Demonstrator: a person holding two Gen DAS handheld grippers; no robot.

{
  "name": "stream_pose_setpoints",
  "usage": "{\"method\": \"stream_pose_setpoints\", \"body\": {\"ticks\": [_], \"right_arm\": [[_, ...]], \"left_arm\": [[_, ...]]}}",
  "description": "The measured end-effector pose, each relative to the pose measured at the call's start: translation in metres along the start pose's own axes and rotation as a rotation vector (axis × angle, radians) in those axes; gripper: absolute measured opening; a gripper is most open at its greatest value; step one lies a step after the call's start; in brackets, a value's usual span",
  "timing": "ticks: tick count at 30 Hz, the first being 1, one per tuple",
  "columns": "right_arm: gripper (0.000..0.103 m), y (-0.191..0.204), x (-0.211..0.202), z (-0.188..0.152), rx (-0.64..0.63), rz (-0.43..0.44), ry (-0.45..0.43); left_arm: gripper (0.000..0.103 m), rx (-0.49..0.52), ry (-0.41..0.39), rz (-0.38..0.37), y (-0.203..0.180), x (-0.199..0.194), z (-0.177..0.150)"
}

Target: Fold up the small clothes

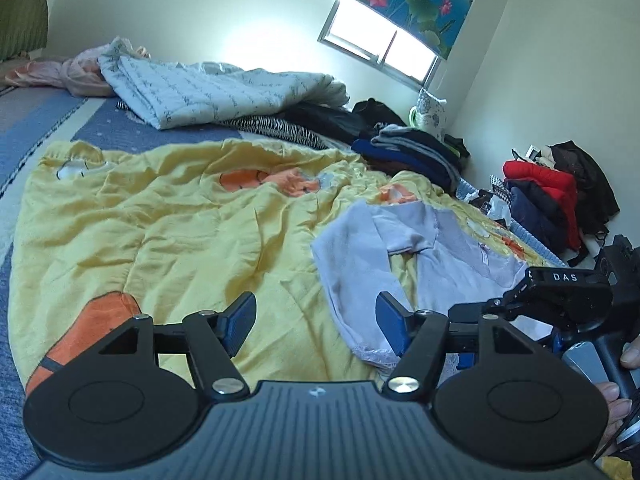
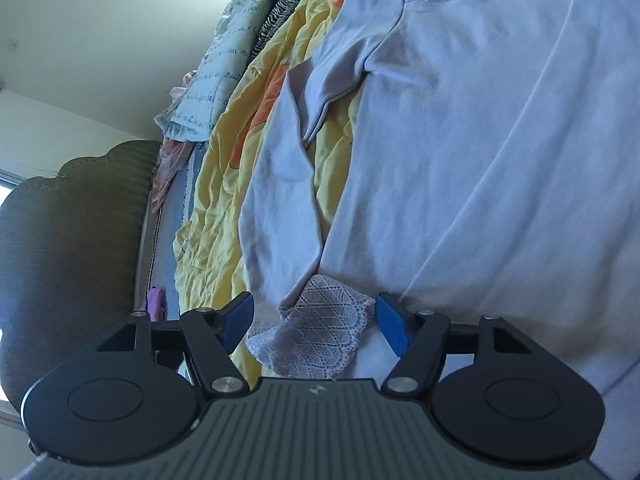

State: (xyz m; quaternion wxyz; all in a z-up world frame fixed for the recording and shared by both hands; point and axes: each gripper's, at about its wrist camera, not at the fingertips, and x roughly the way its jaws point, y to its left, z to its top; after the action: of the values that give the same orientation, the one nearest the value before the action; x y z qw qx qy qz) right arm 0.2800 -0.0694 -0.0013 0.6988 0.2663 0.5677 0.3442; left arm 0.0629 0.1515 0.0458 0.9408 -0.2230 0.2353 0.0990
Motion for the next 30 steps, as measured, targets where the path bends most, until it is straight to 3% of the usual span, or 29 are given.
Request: {"method": "stream_pose_setpoints", "body": {"ticks": [4,7,8,15,20,22,24,27,30], "right_arm": [[0.067,0.004,0.007,0.003,0.015,0.039,0.014],[0.029,0.008,0.011,0.003,0.022,0.064,0.047],[0.022,0.009,0.011,0.001,0.016,0.065,0.05],[0.01,0.004,0.016,-0.012,0.014,0.037,0.014],[0.008,0.02,-0.039,-0.013,-0.011,0.193,-0.153],[0.008,0.027,-0.075,-0.013,-0.019,0.256,-0.223],[0.008,0.026,-0.114,-0.024,-0.018,0.341,-0.273],[0.008,0.003,-0.17,-0.062,0.025,0.425,-0.357],[0.008,-0.044,-0.202,-0.111,0.144,0.384,-0.432]], "left_arm": [[0.066,0.017,-0.002,-0.017,-0.002,-0.003,-0.001],[0.068,0.022,-0.018,-0.021,-0.002,-0.007,0.0],[0.071,0.021,-0.022,-0.021,-0.001,-0.008,0.0],[0.072,0.045,-0.027,-0.019,-0.009,-0.008,0.001],[0.072,0.218,-0.123,0.01,-0.028,-0.011,0.009],[0.077,0.227,-0.14,-0.008,-0.032,-0.011,0.016],[0.079,0.175,-0.14,-0.072,-0.031,-0.011,0.027],[0.08,-0.017,-0.085,-0.276,-0.022,-0.002,0.047],[0.081,-0.18,-0.016,-0.428,-0.022,0.029,0.07]]}}
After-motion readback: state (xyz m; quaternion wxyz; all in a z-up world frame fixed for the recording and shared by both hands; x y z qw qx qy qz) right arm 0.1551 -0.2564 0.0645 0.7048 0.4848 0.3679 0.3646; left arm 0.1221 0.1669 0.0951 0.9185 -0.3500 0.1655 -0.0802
